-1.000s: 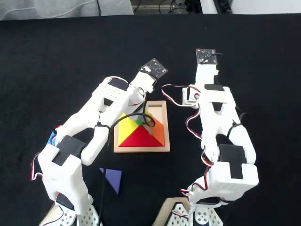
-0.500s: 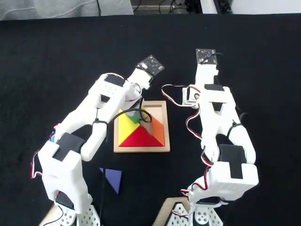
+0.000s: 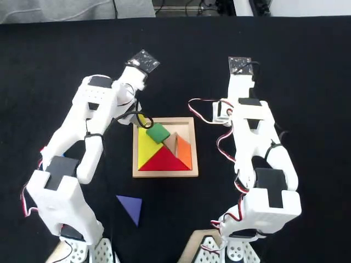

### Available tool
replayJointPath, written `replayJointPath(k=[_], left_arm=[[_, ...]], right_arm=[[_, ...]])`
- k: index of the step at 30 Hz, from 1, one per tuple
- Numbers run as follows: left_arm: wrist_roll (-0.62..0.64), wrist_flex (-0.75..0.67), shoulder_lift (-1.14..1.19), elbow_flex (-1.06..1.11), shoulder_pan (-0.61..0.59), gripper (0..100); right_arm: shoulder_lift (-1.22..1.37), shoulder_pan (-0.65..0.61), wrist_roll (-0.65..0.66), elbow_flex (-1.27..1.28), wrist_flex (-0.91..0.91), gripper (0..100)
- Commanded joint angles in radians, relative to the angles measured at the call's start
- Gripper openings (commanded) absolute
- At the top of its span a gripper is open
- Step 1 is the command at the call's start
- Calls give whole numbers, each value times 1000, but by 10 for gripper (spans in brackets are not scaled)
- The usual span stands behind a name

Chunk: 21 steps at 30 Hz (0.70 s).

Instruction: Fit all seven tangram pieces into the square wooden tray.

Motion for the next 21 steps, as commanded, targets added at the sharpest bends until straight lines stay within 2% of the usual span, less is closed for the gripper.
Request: replayJointPath(k=[1, 5, 10, 13, 18, 21], left_arm=[[-9, -15, -21, -1, 28, 317], [-9, -83, 6, 59, 85, 317], [-8, -140, 34, 71, 85, 317], [-8, -123, 6, 64, 84, 317], [3, -9, -140, -42, 45, 317], [100, -18, -153, -42, 91, 317]], right_arm=[[-4, -6, 11, -25, -14, 11], [-4, -5, 11, -25, -14, 11], [-4, -3, 11, -25, -14, 11], [-7, -3, 11, -25, -14, 11], [-8, -5, 11, -25, -12, 11], [-8, -5, 11, -25, -12, 11]])
